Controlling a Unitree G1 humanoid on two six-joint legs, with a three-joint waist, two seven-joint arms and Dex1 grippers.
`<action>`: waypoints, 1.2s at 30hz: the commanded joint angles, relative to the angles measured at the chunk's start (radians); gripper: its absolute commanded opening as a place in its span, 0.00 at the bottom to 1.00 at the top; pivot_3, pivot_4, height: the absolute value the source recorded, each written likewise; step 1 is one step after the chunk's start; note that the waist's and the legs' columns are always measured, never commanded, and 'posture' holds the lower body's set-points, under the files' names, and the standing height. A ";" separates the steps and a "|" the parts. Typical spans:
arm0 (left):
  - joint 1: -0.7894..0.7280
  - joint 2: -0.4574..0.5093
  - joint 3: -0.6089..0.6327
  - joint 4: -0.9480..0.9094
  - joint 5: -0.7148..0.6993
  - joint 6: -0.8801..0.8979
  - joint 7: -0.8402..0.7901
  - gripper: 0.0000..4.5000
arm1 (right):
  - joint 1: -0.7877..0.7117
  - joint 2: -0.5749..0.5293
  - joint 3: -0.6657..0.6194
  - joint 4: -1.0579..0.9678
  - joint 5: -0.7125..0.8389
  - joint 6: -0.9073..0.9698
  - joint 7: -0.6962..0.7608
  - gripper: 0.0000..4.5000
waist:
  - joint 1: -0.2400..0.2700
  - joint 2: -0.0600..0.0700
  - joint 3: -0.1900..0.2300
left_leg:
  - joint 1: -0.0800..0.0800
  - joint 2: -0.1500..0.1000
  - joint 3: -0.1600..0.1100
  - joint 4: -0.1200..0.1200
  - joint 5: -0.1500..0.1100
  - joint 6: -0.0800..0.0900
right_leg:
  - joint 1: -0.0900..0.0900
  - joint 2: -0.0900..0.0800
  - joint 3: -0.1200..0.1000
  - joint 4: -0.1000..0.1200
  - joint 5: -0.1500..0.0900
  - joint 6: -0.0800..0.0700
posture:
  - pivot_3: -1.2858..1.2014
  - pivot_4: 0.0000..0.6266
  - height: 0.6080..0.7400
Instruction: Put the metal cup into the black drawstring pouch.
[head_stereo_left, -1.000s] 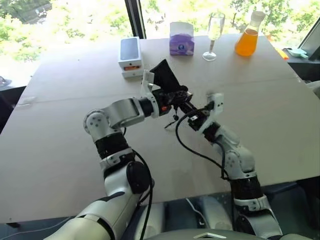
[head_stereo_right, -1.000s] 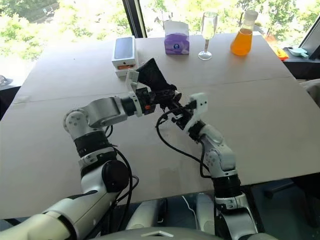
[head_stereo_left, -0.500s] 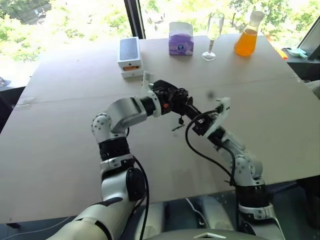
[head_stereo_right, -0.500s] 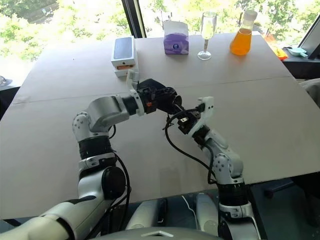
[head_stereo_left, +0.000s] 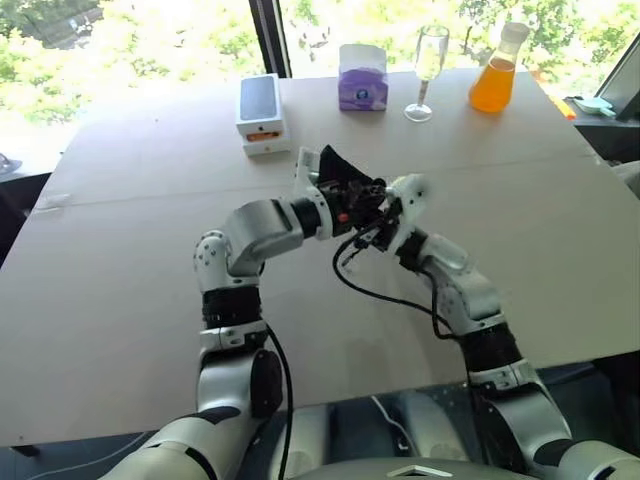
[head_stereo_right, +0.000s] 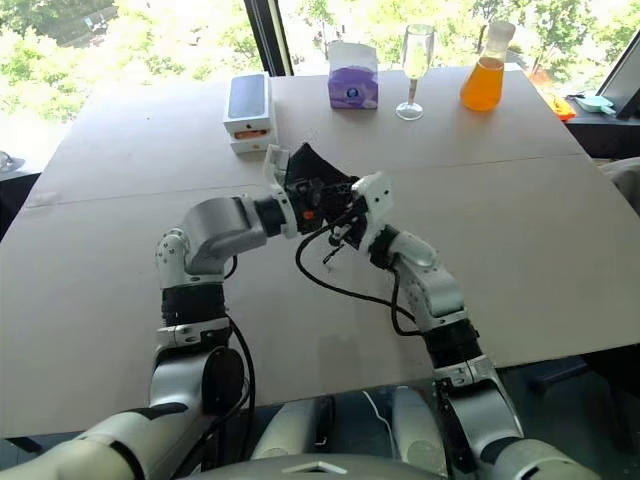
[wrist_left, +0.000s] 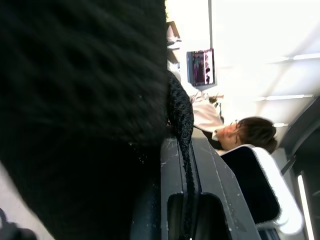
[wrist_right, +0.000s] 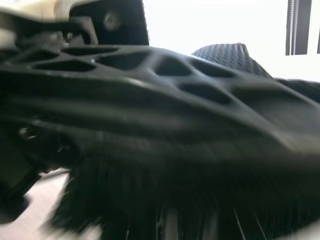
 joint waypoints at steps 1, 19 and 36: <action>0.008 0.054 -0.101 -0.039 -0.042 0.062 -0.062 0.00 | -0.058 -0.025 0.100 0.028 -0.131 -0.120 0.045 0.01 | -0.002 0.000 0.000 | 0.000 0.000 0.000 0.000 0.000 0.000 | 0.000 0.000 0.000 0.000 0.000 0.000 | 0.52 0.24 1.00; -0.003 0.218 -0.242 -0.033 0.579 -0.080 -0.440 0.00 | 0.013 -0.270 0.014 -0.237 -0.155 0.223 0.139 0.59 | 0.007 0.000 0.000 | 0.000 0.000 -0.001 0.001 0.000 0.000 | 0.001 0.000 -0.001 -0.001 0.000 0.000 | 0.52 0.24 1.00; -0.108 0.086 -0.225 0.110 0.941 -0.114 -0.637 0.00 | 0.291 -0.044 -0.231 -0.681 0.159 0.981 -0.173 0.59 | 0.016 0.000 0.000 | 0.000 0.000 -0.001 0.000 0.000 0.000 | 0.001 0.000 0.000 0.000 0.000 0.000 | 0.52 0.24 1.00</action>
